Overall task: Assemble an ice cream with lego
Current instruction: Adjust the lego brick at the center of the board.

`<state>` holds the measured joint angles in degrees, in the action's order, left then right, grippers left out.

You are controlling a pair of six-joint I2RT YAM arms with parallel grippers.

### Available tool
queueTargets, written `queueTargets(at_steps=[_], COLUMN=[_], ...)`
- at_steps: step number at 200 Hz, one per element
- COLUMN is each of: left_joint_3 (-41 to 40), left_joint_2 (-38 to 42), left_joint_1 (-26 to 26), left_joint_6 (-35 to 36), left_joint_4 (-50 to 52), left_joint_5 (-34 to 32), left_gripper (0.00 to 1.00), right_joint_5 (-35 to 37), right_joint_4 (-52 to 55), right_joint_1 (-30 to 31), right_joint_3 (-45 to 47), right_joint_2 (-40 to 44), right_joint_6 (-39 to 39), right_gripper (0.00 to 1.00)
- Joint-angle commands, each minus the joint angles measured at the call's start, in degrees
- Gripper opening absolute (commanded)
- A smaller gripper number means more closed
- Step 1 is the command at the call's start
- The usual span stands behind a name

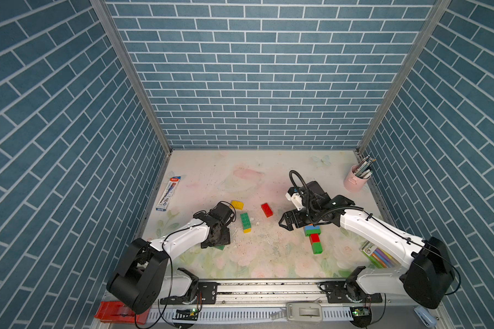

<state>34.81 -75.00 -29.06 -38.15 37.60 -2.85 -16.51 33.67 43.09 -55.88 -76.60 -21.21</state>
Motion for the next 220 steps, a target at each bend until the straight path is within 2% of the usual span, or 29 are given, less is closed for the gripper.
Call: queueTargets(at_steps=[1,30,55,129,160,220], left_joint_3=[-1.7,-2.43,-2.12,-1.85,-3.14,-5.31], left_joint_2=[0.01,0.45,0.47,2.59,2.87,5.59], left_joint_1=[0.23,0.24,0.27,0.28,0.27,0.27], left_joint_6=[-1.61,-2.08,-1.6,0.4,0.6,-3.29], left_joint_4=[0.41,-1.12,-1.99,-1.99,-3.38,-3.29], left_joint_5=[-0.86,-0.75,-0.65,-2.34,-2.25,-1.54], left_gripper=[0.76,0.83,0.83,0.87,0.86,0.74], right_joint_5=[5.67,9.16,10.48,17.5,18.43,16.89], right_joint_4=[-6.84,-9.82,-11.09,-12.77,-14.31,-16.13], right_joint_1=[4.54,9.68,12.41,15.33,16.27,19.46], right_joint_3=[-0.75,-2.35,-4.56,-7.28,-8.79,-10.01], right_joint_2=[-2.65,-7.13,-11.0,-14.68,-16.03,-16.64], right_joint_6=[-0.71,0.72,0.99,0.96,1.78,3.5], right_gripper=[0.96,0.96,0.96,0.95,0.95,0.95])
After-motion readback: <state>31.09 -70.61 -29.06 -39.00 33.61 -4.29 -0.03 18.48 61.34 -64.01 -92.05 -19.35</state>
